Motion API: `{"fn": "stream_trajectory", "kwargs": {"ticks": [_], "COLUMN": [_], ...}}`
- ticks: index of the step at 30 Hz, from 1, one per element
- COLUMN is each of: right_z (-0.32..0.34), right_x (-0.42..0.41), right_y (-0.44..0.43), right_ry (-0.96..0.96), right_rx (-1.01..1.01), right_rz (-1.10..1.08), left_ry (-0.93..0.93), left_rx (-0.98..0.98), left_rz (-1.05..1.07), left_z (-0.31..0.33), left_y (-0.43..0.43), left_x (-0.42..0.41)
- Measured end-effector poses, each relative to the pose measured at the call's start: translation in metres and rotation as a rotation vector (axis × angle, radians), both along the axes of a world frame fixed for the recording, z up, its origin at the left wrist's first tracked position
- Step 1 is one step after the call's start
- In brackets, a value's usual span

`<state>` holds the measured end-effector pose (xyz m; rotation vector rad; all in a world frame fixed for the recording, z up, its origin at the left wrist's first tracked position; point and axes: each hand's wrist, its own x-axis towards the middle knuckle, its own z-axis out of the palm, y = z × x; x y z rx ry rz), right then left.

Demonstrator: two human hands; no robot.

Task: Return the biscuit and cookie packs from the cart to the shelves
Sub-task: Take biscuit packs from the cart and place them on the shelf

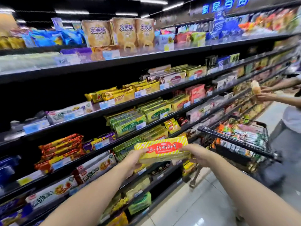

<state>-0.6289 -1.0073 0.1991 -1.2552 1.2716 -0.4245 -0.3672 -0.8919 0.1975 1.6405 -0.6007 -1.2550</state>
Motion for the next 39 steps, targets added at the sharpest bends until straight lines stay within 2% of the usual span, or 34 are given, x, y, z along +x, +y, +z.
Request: {"fn": "stream_trajectory", "kwargs": {"ticks": [9, 15, 20, 26, 35, 39], "right_z": [-0.031, -0.063, -0.074, -0.073, -0.090, -0.104], "right_x": [-0.024, -0.023, -0.028, -0.047, -0.038, -0.020], "right_y": [-0.049, -0.102, -0.155, -0.211, -0.263, -0.286], "right_ry": [-0.026, -0.031, -0.066, -0.116, -0.118, -0.102], "right_rx": [0.016, 0.106, 0.105, 0.107, 0.087, 0.063], "right_rz": [-0.023, 0.017, 0.104, 0.299, 0.459, 0.516], "left_ry": [0.019, 0.015, -0.115, -0.257, -0.384, -0.411], "left_rx": [0.089, 0.086, 0.140, 0.114, 0.092, 0.119], "left_rz": [-0.184, -0.109, -0.080, -0.040, 0.159, 0.154], "left_z": [-0.034, -0.059, -0.062, -0.066, -0.087, -0.100], "left_y": [-0.078, -0.106, -0.131, -0.151, -0.157, -0.169], "left_x": [-0.008, -0.012, -0.018, -0.047, -0.072, -0.060]}}
